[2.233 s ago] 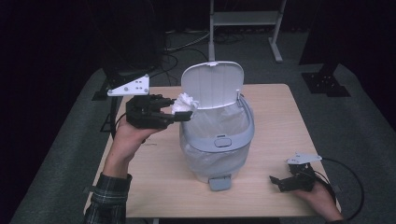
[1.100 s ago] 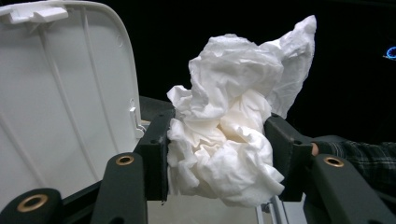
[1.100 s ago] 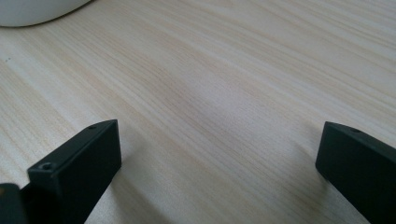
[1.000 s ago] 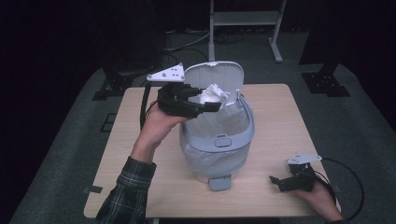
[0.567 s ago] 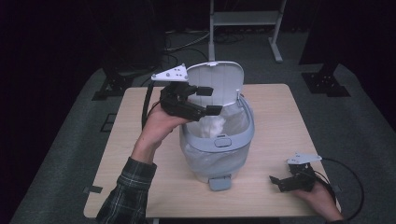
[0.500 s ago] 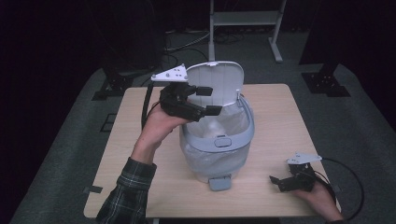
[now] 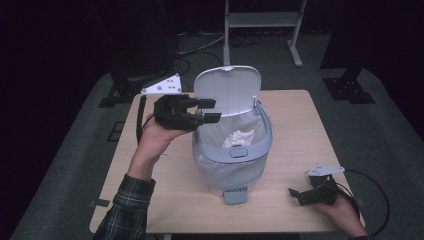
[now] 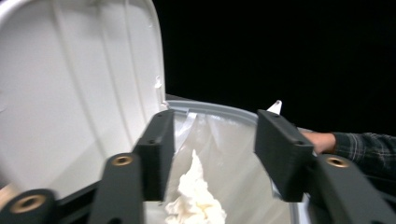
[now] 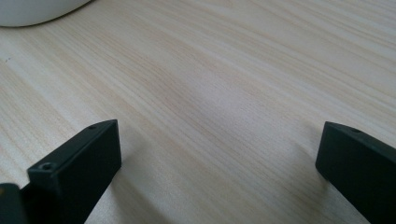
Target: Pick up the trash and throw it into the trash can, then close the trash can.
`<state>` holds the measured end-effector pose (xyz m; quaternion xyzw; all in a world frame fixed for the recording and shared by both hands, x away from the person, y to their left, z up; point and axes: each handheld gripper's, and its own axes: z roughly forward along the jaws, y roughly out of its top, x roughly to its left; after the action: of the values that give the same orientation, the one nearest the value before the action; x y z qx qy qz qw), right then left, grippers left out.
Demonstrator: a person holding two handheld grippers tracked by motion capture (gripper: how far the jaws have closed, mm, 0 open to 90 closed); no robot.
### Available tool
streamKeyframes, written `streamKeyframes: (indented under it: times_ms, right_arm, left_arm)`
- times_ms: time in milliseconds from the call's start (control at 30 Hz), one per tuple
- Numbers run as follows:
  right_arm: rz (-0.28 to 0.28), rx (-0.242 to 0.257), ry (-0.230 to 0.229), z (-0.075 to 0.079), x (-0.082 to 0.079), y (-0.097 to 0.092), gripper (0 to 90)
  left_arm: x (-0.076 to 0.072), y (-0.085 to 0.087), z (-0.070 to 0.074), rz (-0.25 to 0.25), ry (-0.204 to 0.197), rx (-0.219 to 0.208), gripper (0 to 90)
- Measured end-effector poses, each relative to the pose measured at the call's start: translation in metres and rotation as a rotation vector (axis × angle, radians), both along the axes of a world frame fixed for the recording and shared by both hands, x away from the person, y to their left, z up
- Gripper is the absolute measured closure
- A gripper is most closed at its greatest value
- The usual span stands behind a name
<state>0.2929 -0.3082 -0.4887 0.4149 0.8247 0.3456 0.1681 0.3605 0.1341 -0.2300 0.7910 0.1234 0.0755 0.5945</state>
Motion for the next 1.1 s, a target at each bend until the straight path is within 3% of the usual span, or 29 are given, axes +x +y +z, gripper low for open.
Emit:
streamKeyframes:
  times_ms: [67,467,667,833,1100]
  right_arm:
    - [0.000,0.000,0.000,0.000,0.000,0.000,0.0]
    - [0.000,0.000,0.000,0.000,0.000,0.000,0.0]
    - [-0.001,0.000,0.000,0.000,0.000,0.000,0.0]
    - [0.000,0.000,0.000,0.000,0.000,0.000,0.0]
    - [0.000,0.001,0.000,0.000,0.000,0.000,0.0]
  left_arm:
    - [-0.001,0.008,-0.001,0.019,-0.006,0.001,60.6]
    - [0.004,0.041,-0.005,0.115,0.003,0.004,87.9]
    - [0.014,0.054,-0.008,0.178,0.004,-0.004,90.0]
    - [0.023,0.057,-0.007,0.217,-0.004,0.007,90.0]
    - [0.040,0.058,-0.002,0.269,-0.025,-0.015,90.0]
